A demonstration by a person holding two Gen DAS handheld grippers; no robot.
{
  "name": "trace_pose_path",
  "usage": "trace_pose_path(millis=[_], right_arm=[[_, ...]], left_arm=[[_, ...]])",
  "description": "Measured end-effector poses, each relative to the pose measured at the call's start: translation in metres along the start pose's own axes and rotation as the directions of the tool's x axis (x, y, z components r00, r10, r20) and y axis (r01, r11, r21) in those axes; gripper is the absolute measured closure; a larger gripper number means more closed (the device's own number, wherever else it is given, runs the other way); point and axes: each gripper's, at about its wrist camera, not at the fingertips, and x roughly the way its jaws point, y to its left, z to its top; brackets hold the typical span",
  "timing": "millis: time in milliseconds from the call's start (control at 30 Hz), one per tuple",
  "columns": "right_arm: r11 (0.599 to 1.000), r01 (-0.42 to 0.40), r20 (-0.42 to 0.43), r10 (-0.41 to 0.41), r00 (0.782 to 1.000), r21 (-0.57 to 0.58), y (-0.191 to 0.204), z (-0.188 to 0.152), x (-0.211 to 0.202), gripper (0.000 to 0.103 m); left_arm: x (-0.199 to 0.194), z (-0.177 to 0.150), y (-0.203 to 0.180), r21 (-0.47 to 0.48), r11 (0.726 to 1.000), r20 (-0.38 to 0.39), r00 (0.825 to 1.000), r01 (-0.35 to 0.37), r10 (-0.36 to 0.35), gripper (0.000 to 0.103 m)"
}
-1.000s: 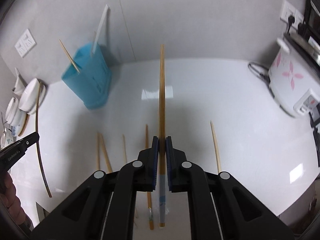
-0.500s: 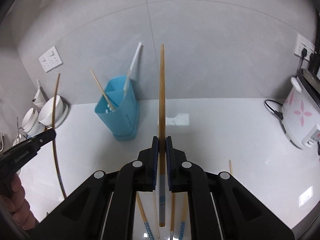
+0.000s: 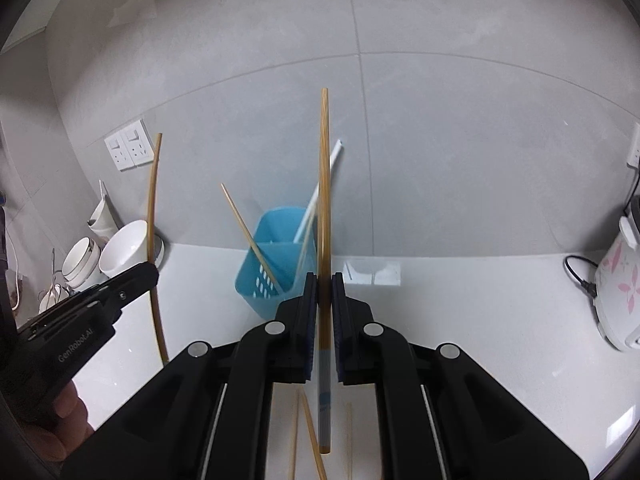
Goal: Organize utensils
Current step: 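Lift both held chopsticks upright and carry them over the blue holder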
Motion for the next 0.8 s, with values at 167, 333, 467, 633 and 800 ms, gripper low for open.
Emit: trace_pose_path(millis=[167, 333, 467, 633, 800], right_arm=[[1.000, -0.014, 0.034, 0.014, 0.999, -0.004, 0.006, 0.017, 0.012, 0.096], [0.999, -0.037, 0.060, 0.036, 0.998, 0.002, 0.007, 0.030, 0.024, 0.096], [0.999, -0.044, 0.075, 0.044, 0.996, 0.005, 0.006, 0.036, 0.032, 0.096], [0.998, -0.051, 0.093, 0.048, 0.995, 0.030, 0.002, 0.040, 0.039, 0.096], [0.999, -0.023, 0.074, 0.020, 0.997, 0.042, 0.001, 0.037, 0.051, 0.096]], left_arm=[[0.017, 0.015, 0.008, -0.016, 0.999, 0.051, 0.998, 0.032, -0.031, 0.097], [0.033, 0.029, 0.011, -0.003, 0.997, 0.107, 0.992, 0.072, -0.071, 0.097], [0.046, 0.037, 0.014, -0.002, 0.995, 0.150, 0.983, 0.103, -0.101, 0.097], [0.062, 0.040, 0.007, 0.054, 0.989, 0.230, 0.962, 0.137, -0.146, 0.097], [0.087, 0.039, 0.002, 0.100, 0.987, 0.250, 0.956, 0.129, -0.150, 0.097]])
